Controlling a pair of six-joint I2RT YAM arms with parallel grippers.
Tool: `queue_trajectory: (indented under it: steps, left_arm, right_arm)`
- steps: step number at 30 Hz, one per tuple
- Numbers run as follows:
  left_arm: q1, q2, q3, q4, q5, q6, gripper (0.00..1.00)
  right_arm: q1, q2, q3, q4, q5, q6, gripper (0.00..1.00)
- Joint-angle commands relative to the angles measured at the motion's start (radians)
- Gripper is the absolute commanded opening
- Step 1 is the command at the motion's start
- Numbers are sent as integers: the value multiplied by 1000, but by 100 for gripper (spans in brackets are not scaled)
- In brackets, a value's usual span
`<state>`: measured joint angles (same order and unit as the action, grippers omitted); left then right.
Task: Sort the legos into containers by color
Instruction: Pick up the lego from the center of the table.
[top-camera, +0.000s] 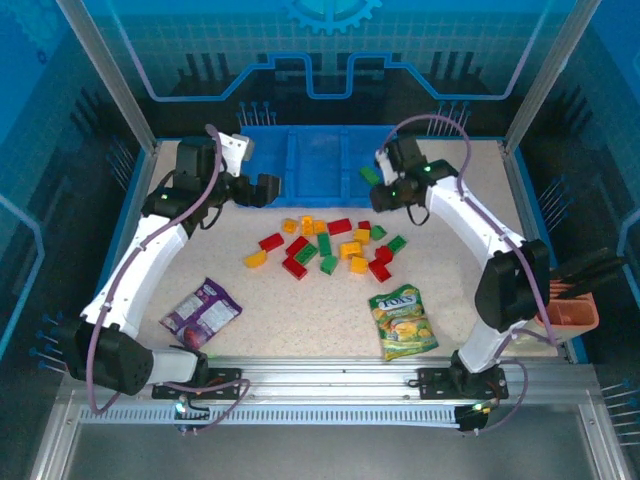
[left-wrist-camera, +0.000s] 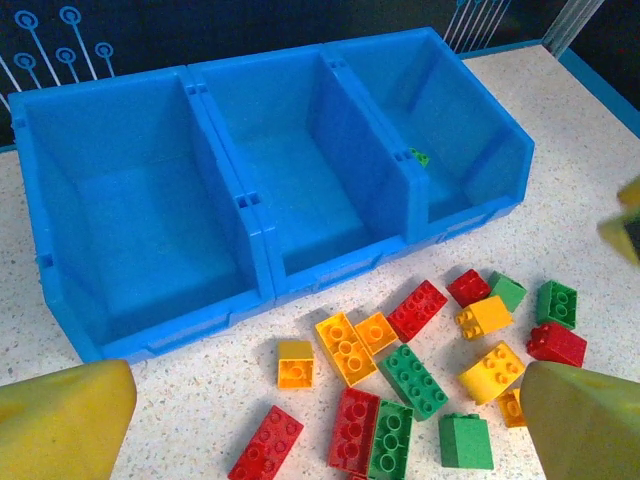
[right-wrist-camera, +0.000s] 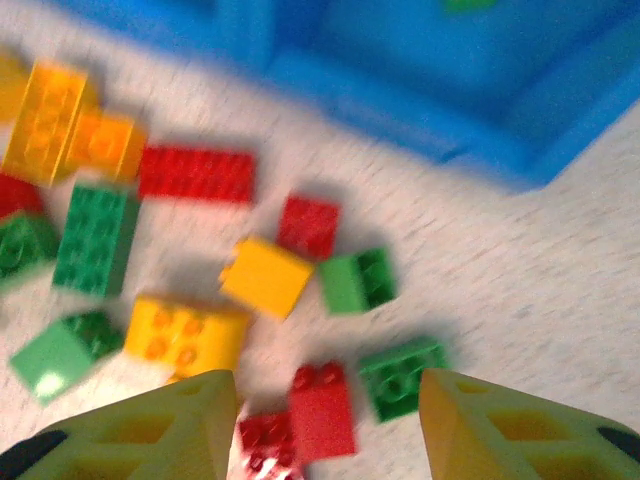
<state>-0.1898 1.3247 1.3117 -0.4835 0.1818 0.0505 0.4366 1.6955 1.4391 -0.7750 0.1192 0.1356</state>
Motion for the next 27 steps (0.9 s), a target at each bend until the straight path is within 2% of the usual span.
queue_trajectory:
  steps: [1,5,10,27]
  left_arm:
    - [3,-16,-14,19,34,-23,100]
    - [3,-16,-18,20,33,-23,99]
    - [3,-16,-25,26,33,-23,100]
    - [3,-28,-46,37,25,-17,99]
  right_arm:
    - [70,-4,-44,-41,-24,87,55]
    - [125,43,-74,-73,-48,231,61]
    - [195,103,-82,-93,-46,335,62]
    - [197,245,-76,-49,15,348,64]
